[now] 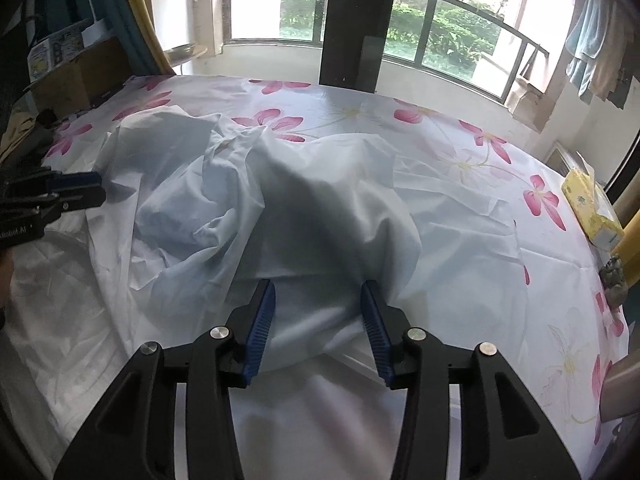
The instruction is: Fold large clothes
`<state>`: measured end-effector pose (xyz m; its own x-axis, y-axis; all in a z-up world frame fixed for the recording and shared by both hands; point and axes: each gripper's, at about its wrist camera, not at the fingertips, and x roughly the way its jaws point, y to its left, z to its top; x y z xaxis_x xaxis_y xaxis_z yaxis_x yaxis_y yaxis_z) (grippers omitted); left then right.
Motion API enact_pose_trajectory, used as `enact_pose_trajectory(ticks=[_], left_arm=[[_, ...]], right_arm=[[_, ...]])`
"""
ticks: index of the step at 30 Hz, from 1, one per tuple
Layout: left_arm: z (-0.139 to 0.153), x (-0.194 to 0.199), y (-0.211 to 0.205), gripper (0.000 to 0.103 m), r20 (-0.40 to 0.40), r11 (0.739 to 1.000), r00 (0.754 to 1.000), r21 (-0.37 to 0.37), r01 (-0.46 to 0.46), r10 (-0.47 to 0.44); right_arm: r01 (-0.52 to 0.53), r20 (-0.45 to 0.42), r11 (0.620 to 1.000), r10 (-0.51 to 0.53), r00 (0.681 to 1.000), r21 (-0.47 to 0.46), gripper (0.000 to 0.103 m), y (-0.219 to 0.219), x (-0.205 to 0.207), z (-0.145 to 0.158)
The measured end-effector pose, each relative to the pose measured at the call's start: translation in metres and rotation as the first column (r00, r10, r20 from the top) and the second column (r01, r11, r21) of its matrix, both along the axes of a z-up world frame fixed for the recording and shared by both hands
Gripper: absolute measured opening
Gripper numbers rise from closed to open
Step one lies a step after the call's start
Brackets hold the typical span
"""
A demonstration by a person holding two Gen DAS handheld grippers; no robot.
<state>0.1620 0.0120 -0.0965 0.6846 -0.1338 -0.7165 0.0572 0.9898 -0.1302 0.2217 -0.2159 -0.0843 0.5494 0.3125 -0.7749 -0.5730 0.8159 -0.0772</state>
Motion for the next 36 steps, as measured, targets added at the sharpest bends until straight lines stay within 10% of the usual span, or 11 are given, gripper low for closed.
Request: enact_pose_trajectory(ticks=[36], left_arm=[[-0.001,-0.003,0.016,0.032,0.025,0.998,1.000,-0.069,-0.015,0.017]], right_arm=[[0.018,0.010,1.000,-0.018,1.000,0.020,0.063,0.018,0.015,0.000]])
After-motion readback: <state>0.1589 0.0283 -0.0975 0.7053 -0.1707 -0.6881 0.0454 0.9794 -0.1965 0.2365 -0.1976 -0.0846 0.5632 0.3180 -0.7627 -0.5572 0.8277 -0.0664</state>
